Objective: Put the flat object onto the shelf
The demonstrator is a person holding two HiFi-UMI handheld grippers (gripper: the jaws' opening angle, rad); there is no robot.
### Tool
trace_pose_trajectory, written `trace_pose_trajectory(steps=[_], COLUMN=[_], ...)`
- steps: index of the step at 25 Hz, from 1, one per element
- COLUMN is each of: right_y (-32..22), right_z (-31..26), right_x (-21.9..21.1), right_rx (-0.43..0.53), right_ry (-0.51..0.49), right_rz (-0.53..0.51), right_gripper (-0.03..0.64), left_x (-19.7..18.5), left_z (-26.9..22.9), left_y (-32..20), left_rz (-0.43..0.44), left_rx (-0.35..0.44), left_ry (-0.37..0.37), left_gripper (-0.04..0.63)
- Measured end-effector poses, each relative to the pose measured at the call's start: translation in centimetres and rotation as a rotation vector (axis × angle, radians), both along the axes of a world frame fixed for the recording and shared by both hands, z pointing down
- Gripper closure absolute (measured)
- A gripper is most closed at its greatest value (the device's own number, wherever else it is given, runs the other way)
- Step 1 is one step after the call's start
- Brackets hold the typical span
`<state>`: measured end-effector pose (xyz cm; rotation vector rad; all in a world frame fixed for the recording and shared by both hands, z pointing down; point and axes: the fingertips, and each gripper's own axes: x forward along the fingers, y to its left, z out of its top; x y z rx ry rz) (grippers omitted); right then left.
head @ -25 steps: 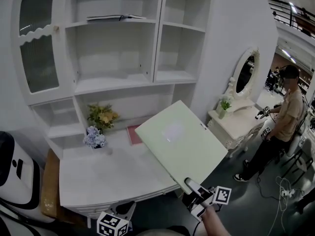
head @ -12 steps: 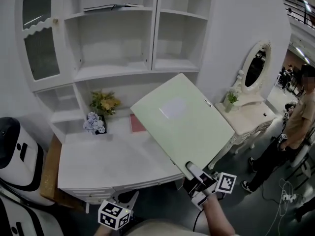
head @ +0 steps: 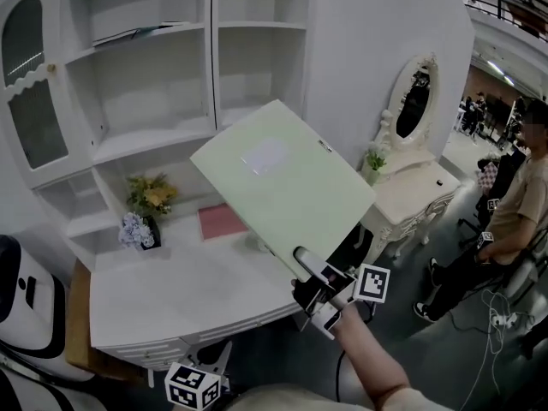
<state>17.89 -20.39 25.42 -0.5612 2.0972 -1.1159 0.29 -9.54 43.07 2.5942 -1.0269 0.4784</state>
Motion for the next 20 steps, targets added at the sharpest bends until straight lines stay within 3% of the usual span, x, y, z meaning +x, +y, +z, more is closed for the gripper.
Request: trace_pose_trajectory(steps=[7,16,20], right_y=[-4.0,-9.7,-11.3], right_z=[-2.2,-3.6,-3.7], right_x=[2.3,1.9,2.1], right_rx=[-0.016,-0.054,-0.075], right_ry=[-0.028,-0.082,-0.167], right_rz=[0.085,0.129,0.137], right_gripper=[0.325,0.325,0.325], left_x=[1.2,-0.6,-1.8], left_z=[0.1,0.0,0.1], left_y=[-1.0,-2.8,-3.8], left_rz=[0.034,0.029,0.016], left_rx=[0.004,0.004,0.0], left_ry=[0.002,0.014,0.025], left_gripper=[0.582,0.581,0.581])
